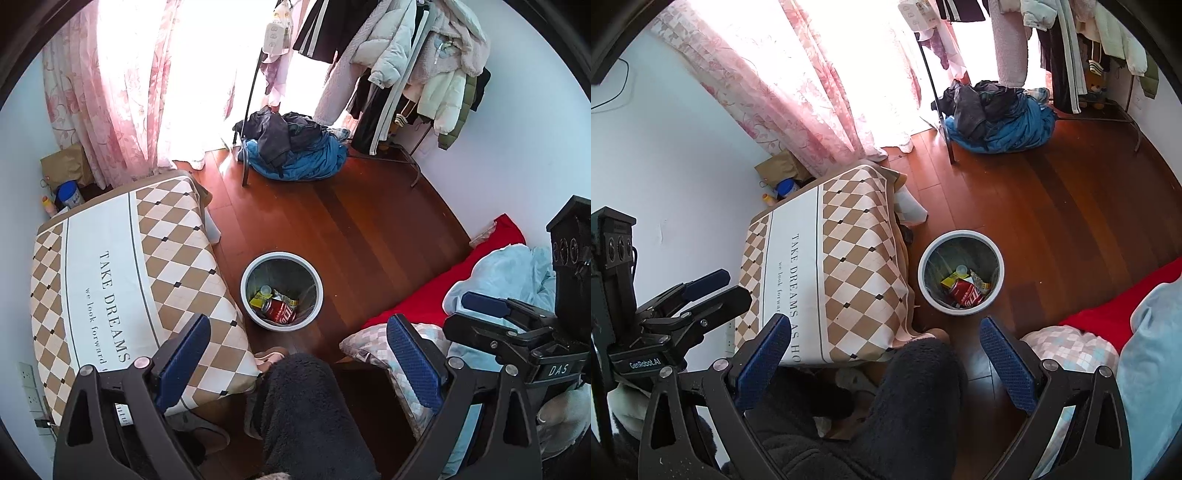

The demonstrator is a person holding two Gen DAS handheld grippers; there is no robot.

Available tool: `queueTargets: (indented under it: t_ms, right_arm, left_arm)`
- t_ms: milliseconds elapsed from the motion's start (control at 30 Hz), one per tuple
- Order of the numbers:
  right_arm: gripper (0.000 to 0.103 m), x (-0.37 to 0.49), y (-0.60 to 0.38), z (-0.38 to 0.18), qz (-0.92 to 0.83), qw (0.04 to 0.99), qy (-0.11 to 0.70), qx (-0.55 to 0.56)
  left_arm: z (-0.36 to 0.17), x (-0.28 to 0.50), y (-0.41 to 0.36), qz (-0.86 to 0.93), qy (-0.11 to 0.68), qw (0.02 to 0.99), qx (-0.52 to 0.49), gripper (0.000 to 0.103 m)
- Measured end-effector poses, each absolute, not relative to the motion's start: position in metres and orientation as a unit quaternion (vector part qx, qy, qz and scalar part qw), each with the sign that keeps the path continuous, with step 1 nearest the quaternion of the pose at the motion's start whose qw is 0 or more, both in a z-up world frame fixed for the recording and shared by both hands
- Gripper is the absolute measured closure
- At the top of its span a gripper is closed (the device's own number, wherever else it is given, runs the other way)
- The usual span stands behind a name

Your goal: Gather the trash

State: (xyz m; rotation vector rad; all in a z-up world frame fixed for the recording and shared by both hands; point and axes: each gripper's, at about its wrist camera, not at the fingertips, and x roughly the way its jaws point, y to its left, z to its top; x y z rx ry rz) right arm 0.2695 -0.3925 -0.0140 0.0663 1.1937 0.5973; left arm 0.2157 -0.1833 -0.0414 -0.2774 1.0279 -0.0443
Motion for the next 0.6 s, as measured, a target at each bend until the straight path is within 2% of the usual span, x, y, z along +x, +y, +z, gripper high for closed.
queueTargets:
  t_ms: [167,600]
  right_arm:
    - [0.000,0.2700,-0.3944,-0.0136,0.273,0.784,0.557,0.026]
    - [0.000,0.2734,-0.3945,-0.0166,0.265,0.781,0.565,0.021]
  left_arm:
    - [-0.0421,0.2150,-0.1831,-0.020,0.492,0.861,-0.129,0.001]
    - [-0.0479,0.2188,-0.1765,-0.025,0.507,0.851,-0.136,0.001]
